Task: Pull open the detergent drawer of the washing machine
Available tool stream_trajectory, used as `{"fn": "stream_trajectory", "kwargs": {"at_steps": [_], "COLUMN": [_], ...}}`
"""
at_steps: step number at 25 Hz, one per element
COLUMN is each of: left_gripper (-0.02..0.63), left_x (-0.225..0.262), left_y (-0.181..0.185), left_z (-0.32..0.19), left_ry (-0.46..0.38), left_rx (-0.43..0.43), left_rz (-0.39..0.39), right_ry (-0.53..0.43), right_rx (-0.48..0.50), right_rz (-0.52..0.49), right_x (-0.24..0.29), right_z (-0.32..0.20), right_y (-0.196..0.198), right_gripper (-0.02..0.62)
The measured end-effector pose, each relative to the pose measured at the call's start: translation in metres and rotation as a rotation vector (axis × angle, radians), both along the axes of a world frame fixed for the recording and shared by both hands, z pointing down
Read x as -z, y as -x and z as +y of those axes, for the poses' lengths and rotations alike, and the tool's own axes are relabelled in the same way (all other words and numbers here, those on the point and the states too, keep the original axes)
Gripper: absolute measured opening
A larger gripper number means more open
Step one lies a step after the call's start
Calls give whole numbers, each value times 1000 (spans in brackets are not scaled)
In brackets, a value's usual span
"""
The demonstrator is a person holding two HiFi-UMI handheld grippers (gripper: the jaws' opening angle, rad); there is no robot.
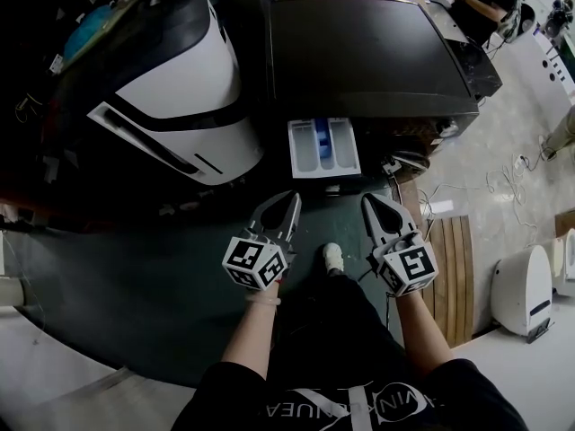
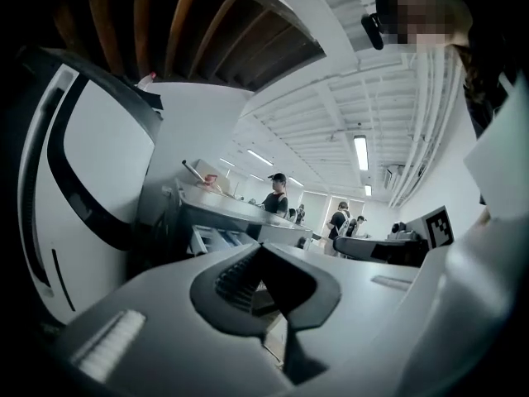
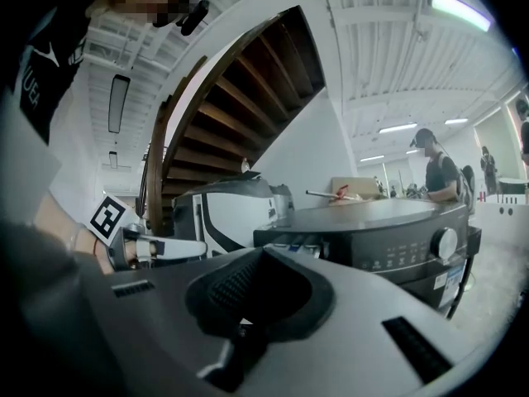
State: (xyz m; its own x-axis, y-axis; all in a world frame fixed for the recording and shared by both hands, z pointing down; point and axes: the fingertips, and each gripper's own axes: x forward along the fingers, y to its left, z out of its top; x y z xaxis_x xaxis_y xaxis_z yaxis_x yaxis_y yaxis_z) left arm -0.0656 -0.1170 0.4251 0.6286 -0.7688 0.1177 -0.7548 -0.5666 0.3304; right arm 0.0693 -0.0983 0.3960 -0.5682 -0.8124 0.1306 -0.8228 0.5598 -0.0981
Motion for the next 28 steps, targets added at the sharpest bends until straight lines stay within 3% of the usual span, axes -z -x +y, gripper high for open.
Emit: {"fn": "stream_trajectory", "kwargs": {"at_steps": [28], "left_gripper": [9], "left_x": [88], "left_y": [44], "left_z": [13], "left_ry": [-170], "left_rx": [148], "left_rz": [-165], "right_ry": [-97], "right_rx": [70], "right_rz": [-3], "right_x": [74], "right_z": [3], "right_y": [9], "right_gripper": [12]}}
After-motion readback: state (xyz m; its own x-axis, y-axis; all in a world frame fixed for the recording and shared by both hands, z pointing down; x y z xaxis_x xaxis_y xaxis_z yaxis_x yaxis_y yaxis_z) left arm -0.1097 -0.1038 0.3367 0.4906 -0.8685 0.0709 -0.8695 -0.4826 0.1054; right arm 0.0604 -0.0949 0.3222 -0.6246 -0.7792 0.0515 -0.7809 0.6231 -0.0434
